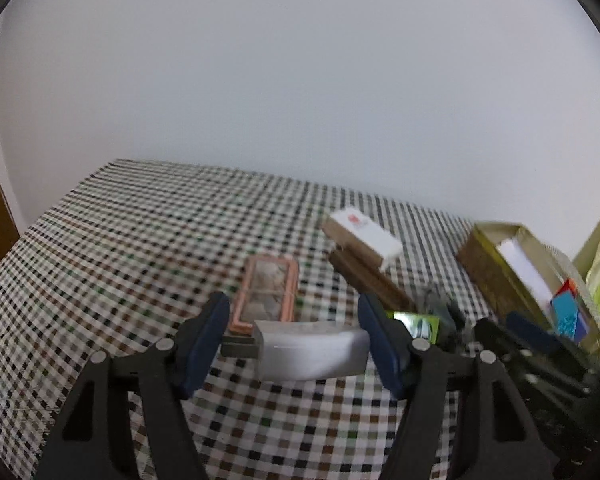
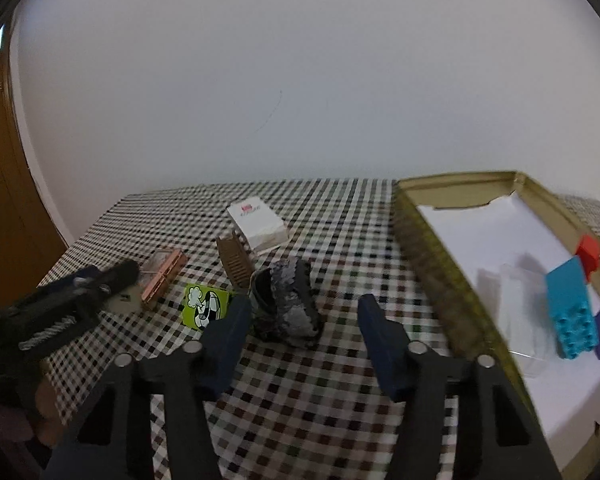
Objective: Organize rigid objects
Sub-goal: 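Grasp the white block with the left tool while the right tool grasps the grey sequined pouch, then carry the white block and grey pouch into the gold tin tray and open both tools, then lift both open tools out of the tray toward the green block and copper frame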
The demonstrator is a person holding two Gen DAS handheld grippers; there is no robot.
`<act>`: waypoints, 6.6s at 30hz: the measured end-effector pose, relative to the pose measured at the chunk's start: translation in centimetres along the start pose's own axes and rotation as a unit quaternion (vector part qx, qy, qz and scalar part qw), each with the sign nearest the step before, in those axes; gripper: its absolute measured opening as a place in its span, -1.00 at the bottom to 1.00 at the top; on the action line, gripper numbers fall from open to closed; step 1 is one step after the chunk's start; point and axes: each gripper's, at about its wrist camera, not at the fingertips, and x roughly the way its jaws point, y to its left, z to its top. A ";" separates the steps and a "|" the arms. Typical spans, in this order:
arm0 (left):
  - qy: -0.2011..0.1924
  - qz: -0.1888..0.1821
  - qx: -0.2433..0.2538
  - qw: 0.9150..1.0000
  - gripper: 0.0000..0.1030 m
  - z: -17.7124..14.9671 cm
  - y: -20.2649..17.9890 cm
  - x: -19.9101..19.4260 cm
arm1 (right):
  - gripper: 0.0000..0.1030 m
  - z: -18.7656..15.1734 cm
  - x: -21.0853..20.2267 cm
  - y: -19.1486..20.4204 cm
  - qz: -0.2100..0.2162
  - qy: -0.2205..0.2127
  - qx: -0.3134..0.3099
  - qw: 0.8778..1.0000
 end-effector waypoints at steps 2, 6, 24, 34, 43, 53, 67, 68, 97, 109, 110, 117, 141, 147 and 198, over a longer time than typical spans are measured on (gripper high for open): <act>-0.011 0.005 -0.008 1.000 0.30 0.1 0.3 0.0 | 0.10 0.3 0.9 -0.2 0.010 0.016 0.011 1.000; -0.011 0.017 -0.006 1.000 0.30 0.4 0.7 0.0 | 0.10 0.5 3.0 -0.2 0.030 0.061 0.022 0.997; 0.005 0.030 -0.013 0.999 0.30 0.2 0.8 0.9 | -0.11 0.6 5.2 -0.1 0.058 0.101 0.028 0.993; -0.030 0.008 -0.018 0.999 0.30 0.3 0.4 -0.4 | -0.11 0.9 -0.1 -0.8 0.073 0.006 0.032 0.997; -0.078 -0.014 -0.002 0.997 0.30 0.0 -2.0 -2.5 | -0.11 1.2 -5.1 -1.7 0.056 -0.062 0.016 0.996; -0.074 -0.013 0.005 0.997 0.30 0.1 -5.9 -2.7 | -0.11 2.4 -6.4 -4.3 0.060 -0.093 0.035 0.993; -0.094 -0.093 0.053 0.990 0.30 0.7 -16.3 -3.9 | -0.11 3.6 -10.5 -14.6 0.002 -0.148 0.088 0.985; -0.095 -0.092 0.054 0.990 0.30 0.7 -17.1 -4.0 | -0.11 3.6 -10.7 -15.6 -0.002 -0.149 0.095 0.984; 0.002 -0.056 0.105 0.993 0.30 -0.9 -28.6 2.8 | -0.11 3.6 -4.5 -18.8 -0.045 -0.007 0.083 0.995; 0.026 -0.056 0.110 0.992 0.40 -1.0 -27.6 3.9 | -0.04 2.9 -2.8 -19.8 -0.035 -0.012 0.077 0.996; 0.024 -0.055 0.108 0.992 0.42 -0.9 -27.6 3.8 | -0.03 2.9 -2.9 -19.8 -0.029 -0.015 0.081 0.996; -0.007 -0.043 0.065 0.997 0.99 0.2 -25.8 2.6 | 0.46 2.9 -4.6 -20.2 -0.007 -0.059 0.109 0.992; -0.061 0.045 0.077 0.994 0.99 -0.8 -21.1 2.1 | 0.55 1.8 -9.3 -23.8 -0.131 -0.201 0.198 0.950; -0.072 0.060 0.086 0.992 0.99 -0.9 -20.8 2.3 | 0.55 1.3 -9.9 -23.2 -0.152 -0.217 0.190 0.945; -0.049 0.084 0.037 0.995 0.99 -0.6 -8.2 0.9 | 0.56 -1.3 -6.4 -4.1 -0.138 -0.204 0.059 0.967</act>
